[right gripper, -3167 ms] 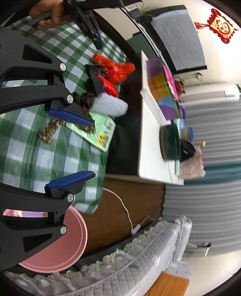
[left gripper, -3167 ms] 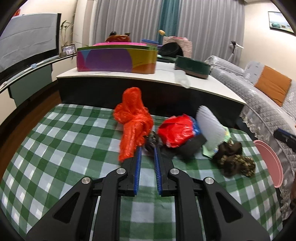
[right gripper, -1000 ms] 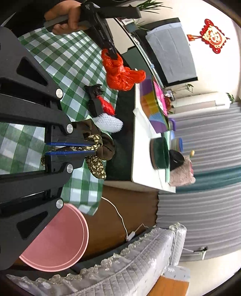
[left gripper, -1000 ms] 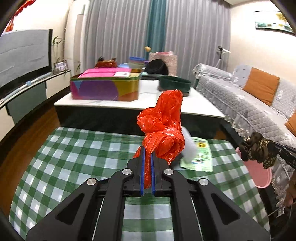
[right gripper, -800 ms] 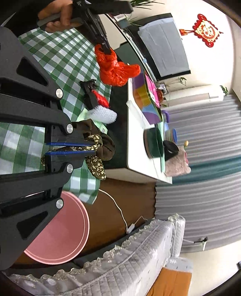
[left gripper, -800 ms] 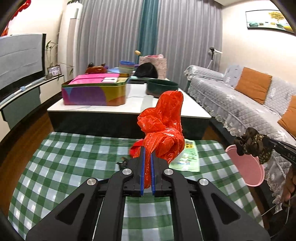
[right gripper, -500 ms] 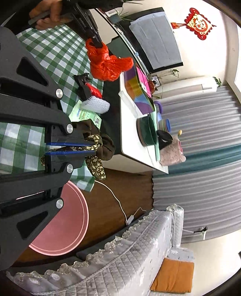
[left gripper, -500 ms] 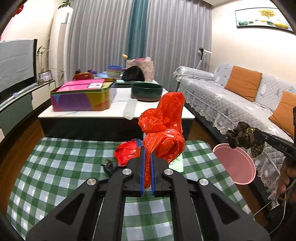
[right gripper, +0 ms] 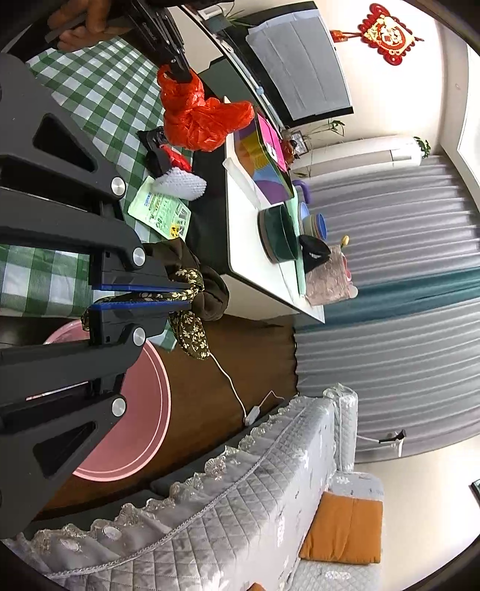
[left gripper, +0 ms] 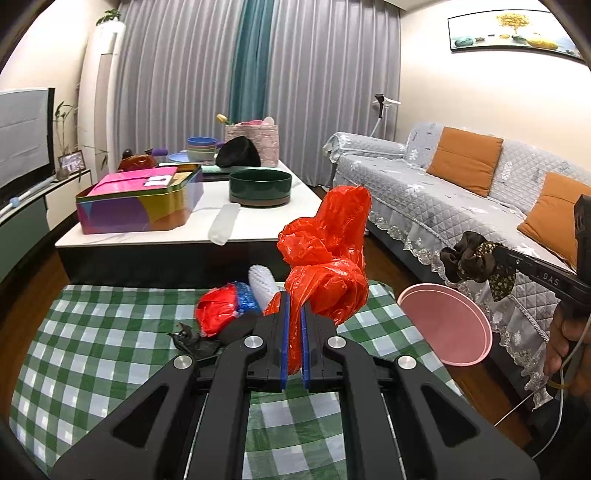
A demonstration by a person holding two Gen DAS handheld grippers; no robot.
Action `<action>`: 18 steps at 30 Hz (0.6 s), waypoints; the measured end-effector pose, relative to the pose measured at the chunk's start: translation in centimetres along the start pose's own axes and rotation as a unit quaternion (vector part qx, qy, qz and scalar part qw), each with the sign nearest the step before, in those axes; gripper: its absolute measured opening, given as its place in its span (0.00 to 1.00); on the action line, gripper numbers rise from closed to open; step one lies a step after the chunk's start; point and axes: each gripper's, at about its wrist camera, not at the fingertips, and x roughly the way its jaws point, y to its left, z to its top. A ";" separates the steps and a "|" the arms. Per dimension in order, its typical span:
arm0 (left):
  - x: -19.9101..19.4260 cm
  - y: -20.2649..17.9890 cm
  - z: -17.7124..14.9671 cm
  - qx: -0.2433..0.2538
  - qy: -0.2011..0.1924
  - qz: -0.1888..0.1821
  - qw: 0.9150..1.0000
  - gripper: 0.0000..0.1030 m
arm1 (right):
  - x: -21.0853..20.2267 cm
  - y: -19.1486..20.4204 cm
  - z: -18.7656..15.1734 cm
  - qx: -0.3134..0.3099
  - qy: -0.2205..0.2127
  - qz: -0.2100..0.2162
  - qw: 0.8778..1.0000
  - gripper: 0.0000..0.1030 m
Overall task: Collect trash
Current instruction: 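Carry the scrunchie and orange bag over the pink bin with both grippers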
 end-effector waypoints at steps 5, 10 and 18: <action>0.1 -0.6 0.1 0.003 0.000 -0.006 1.000 0.05 | -0.5 -0.7 0.2 0.003 -0.005 -0.011 1.000 0.04; 0.2 -1.1 0.1 0.004 0.000 -0.012 1.000 0.05 | -1.2 -1.7 1.0 0.009 -0.019 -0.024 0.999 0.04; 0.6 -2.1 0.4 0.010 0.002 -0.023 1.000 0.05 | -2.0 -3.6 1.7 0.023 -0.032 -0.047 0.998 0.04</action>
